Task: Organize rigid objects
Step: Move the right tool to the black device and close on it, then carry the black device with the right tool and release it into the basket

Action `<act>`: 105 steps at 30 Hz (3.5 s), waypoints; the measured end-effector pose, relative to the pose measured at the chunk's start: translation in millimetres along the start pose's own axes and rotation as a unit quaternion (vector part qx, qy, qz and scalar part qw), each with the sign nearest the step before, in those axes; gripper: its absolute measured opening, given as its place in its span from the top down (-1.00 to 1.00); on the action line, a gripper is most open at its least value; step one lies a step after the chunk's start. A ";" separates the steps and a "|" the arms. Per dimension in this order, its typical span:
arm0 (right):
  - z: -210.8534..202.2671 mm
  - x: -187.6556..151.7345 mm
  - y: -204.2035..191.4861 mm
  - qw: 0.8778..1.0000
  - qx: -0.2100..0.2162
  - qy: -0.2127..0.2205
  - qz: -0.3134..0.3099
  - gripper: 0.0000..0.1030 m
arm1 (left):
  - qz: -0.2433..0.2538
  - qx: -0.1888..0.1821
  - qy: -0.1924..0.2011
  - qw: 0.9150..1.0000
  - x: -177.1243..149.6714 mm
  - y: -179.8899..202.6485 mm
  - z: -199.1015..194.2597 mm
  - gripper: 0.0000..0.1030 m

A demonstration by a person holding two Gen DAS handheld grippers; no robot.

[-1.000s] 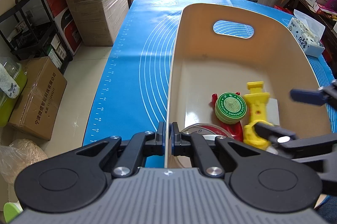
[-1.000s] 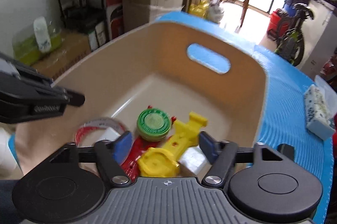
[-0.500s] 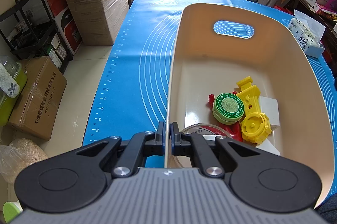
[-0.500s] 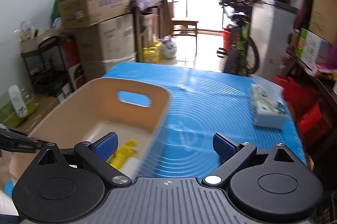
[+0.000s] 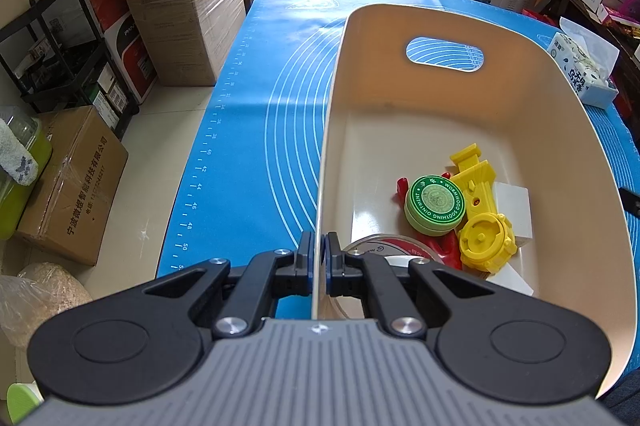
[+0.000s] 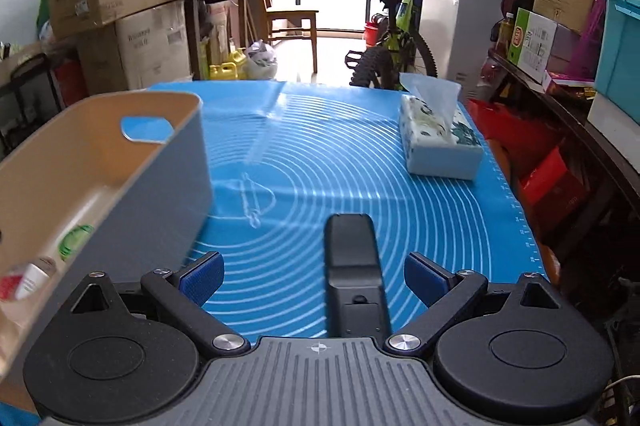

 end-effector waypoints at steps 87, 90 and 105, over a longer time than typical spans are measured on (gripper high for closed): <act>-36.2 71.2 -149.7 0.981 0.134 0.023 -0.137 -0.03 | 0.003 0.004 0.000 1.000 -0.3 3.4 -0.1 0.87; -24.9 65.8 -166.5 0.979 0.131 -0.005 -0.158 -0.03 | 0.004 0.004 -0.001 1.000 0.1 2.7 -0.1 0.87; 15.1 39.8 -196.1 0.966 0.095 -0.116 -0.209 -0.03 | 0.005 0.005 -0.001 1.000 0.7 2.2 0.1 0.86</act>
Point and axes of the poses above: each gripper's, at about its wrist camera, not at the fingertips, and z roughly the way its jaws point, y to its right, x to its top, the point moved 1 cm from there along z, roughly the way its jaws point, and after that the axes turned 5 degrees about -y, right-handed, at the moved point
